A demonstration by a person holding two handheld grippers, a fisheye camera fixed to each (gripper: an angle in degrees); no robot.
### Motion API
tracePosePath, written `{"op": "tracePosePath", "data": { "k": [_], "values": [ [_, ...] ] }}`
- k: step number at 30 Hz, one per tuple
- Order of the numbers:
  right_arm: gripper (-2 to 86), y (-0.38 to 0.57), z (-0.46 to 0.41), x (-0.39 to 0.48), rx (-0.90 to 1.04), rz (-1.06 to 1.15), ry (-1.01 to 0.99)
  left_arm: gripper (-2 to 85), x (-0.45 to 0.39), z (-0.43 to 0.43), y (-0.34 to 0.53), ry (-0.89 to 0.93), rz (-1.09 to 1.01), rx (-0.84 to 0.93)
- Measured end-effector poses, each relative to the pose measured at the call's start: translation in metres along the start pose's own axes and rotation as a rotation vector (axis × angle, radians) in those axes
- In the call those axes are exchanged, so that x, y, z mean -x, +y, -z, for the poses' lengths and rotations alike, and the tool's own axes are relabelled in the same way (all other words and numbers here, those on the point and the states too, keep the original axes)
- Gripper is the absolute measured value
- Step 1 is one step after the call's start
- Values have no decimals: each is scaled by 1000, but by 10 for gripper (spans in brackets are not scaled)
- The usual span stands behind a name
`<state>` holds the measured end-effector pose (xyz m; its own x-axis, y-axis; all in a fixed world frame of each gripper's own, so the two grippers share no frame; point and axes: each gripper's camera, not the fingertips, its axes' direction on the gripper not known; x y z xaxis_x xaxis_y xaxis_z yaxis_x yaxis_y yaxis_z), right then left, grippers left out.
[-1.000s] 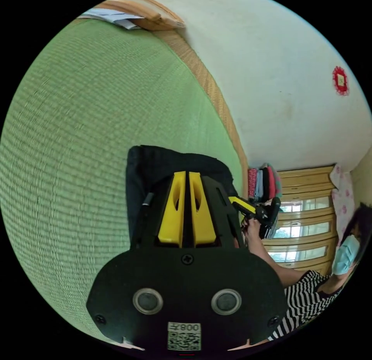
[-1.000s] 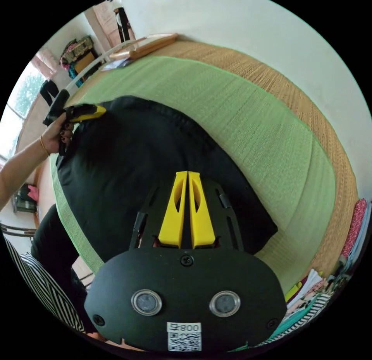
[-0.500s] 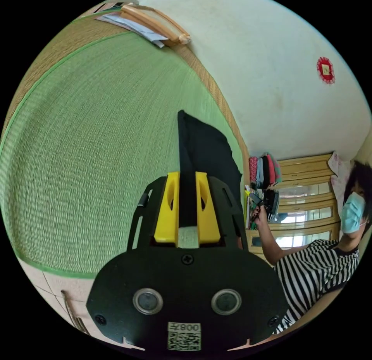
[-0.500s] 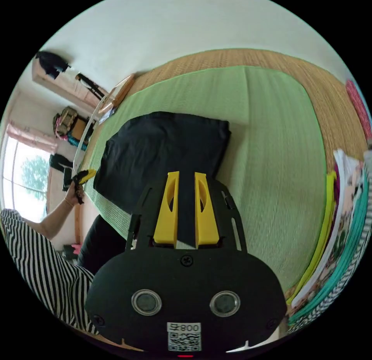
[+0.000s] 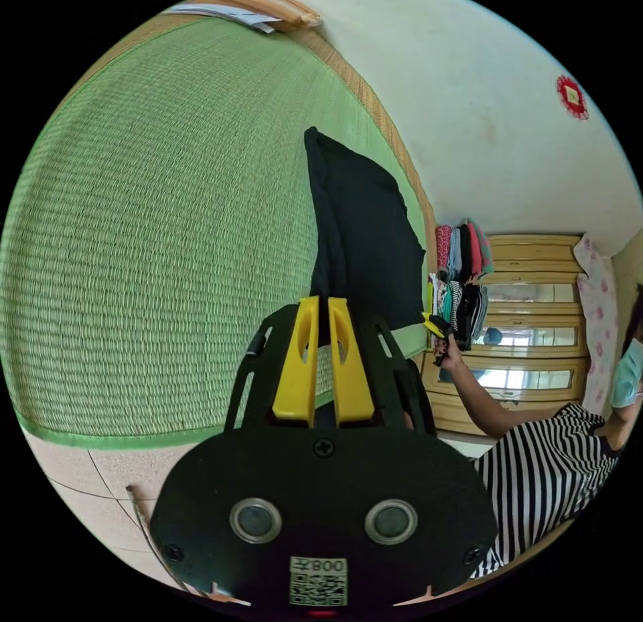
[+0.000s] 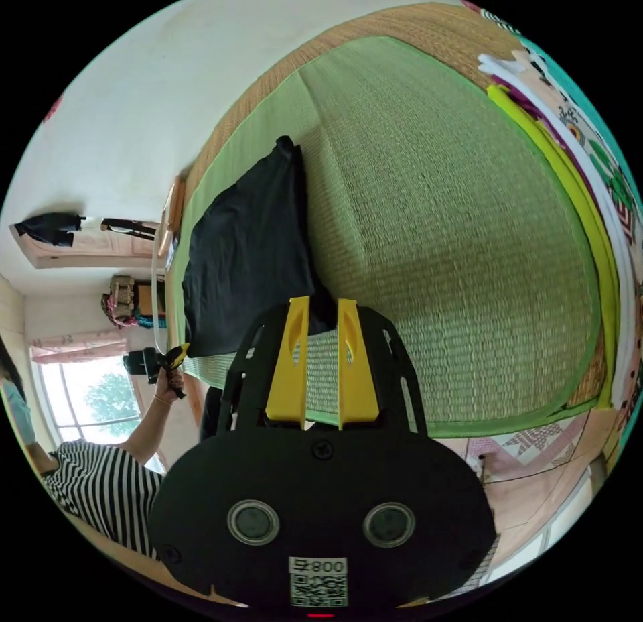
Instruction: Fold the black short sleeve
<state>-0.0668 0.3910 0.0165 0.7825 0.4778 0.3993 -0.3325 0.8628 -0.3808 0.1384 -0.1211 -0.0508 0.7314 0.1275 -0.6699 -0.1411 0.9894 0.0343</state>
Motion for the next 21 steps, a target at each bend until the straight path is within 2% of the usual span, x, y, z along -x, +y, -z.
{"op": "tracePosePath", "data": {
  "k": [8,13,21],
  "values": [
    [27,36,-38,-41,96,-73,-8,24,22,-28,15,-66,-22,85],
    [23,68,-65,-72,61,-154,-79,26,40,-55,34,-107,-12,115],
    [22,88,-95,-118,53,-191,-148,33,62,-91,72,-56,31,-5]
  ]
}}
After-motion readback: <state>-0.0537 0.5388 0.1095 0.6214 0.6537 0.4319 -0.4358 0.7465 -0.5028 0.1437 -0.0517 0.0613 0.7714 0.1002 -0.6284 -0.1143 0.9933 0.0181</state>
